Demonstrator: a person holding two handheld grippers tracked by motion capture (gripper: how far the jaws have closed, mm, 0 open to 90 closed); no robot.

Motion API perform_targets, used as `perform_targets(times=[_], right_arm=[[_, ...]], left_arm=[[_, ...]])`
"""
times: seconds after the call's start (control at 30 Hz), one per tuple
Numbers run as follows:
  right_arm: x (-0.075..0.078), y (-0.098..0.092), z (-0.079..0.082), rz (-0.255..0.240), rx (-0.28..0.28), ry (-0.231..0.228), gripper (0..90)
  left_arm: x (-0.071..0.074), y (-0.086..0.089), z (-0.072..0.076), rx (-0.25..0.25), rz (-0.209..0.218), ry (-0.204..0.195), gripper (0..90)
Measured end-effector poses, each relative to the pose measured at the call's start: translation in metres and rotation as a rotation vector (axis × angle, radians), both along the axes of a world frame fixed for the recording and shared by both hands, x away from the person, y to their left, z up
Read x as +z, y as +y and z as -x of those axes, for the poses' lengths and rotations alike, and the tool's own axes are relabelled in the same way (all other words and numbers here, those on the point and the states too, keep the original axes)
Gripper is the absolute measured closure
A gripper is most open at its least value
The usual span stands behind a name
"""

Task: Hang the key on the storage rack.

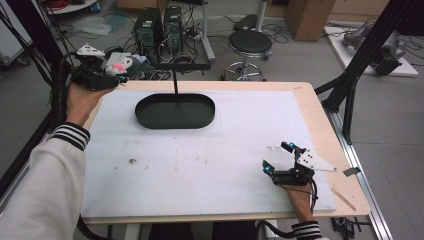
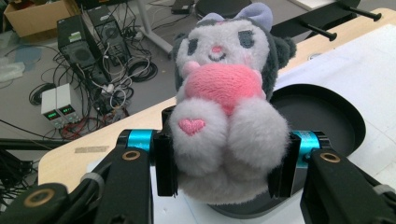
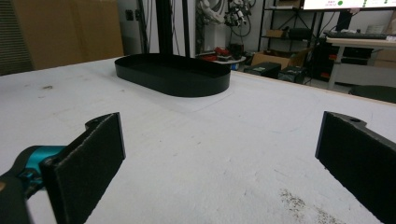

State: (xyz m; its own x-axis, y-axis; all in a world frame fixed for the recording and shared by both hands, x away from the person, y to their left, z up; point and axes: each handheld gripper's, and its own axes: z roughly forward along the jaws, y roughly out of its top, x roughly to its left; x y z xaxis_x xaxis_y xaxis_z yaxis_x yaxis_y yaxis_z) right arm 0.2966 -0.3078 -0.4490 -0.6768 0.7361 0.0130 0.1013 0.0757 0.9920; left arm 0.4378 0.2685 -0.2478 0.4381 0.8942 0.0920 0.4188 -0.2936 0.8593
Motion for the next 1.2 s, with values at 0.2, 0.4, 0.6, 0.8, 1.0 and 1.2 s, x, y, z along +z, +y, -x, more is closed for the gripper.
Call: perform_targets(times=[0.2, 0.4, 0.6, 0.8, 1.0, 1.2], right_arm=[[-0.001, -0.001, 0.001, -0.011, -0.005, -0.01, 0.4], [-0.001, -0.002, 0.001, -0.015, -0.005, -0.021, 0.4], [-0.001, -0.002, 0.001, -0.02, -0.009, -0.016, 0.4], [-0.001, -0.002, 0.002, -0.02, -0.012, -0.016, 0.4], [-0.001, -0.002, 0.002, -0.027, -0.013, -0.01, 0.4], [-0.001, -0.002, 0.001, -0.027, -0.015, -0.014, 0.4]], left_arm=[[-0.001, -0.004, -0.005, 0.005, -0.002, -0.001, 55.3], [-0.005, -0.005, -0.01, 0.02, -0.002, 0.003, 55.3], [-0.009, -0.002, -0.015, 0.045, -0.001, 0.011, 55.3], [-0.013, 0.0, -0.014, 0.044, 0.0, 0.01, 55.3], [-0.022, 0.009, -0.012, 0.071, 0.003, 0.024, 55.3], [-0.028, 0.016, -0.009, 0.081, 0.012, 0.036, 55.3]])
